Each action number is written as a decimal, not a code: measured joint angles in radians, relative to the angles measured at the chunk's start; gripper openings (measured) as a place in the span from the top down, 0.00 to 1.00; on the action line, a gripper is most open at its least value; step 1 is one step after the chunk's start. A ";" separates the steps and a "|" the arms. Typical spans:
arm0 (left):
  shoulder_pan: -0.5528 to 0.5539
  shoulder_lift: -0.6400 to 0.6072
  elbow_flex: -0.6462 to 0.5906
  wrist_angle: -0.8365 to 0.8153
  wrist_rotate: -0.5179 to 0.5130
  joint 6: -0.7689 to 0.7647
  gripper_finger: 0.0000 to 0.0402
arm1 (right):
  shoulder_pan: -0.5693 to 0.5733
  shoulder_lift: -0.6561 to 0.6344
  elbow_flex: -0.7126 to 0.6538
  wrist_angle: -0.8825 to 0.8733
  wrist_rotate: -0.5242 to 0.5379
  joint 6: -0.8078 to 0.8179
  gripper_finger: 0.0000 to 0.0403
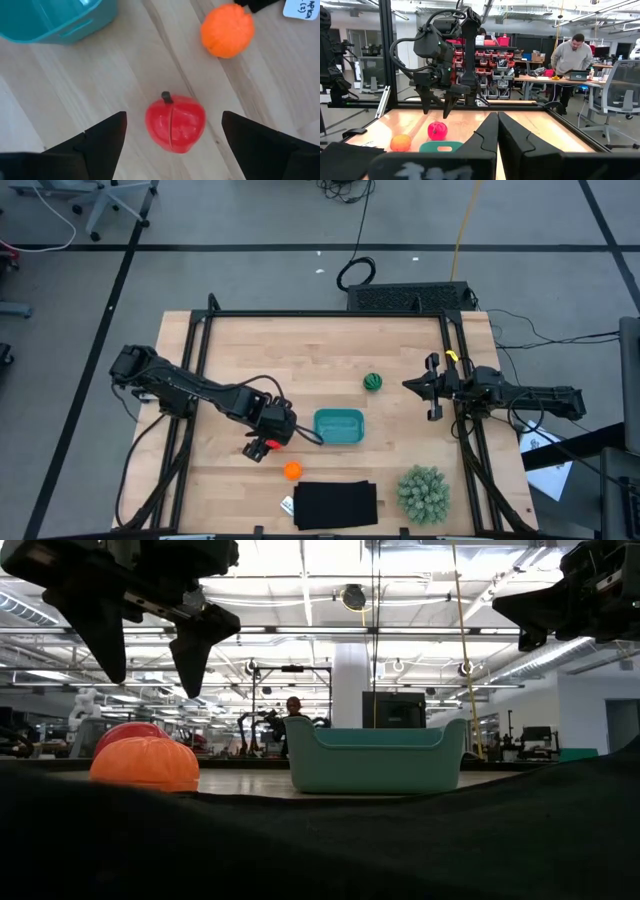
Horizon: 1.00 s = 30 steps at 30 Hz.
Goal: Pick and placing Produce into tupperware
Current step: Put the red apple into the blue container
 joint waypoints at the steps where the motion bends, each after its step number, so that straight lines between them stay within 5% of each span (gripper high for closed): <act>1: 0.000 0.000 0.000 0.001 0.000 -0.002 0.17 | 0.000 0.000 0.000 0.000 0.000 0.000 1.00; 14: 0.000 0.000 0.000 0.002 0.050 -0.009 0.01 | 0.000 0.000 0.000 0.000 0.000 0.020 1.00; 30: 0.021 -0.002 -0.127 0.106 0.020 -0.019 0.01 | 0.000 0.000 0.000 0.000 0.000 0.021 1.00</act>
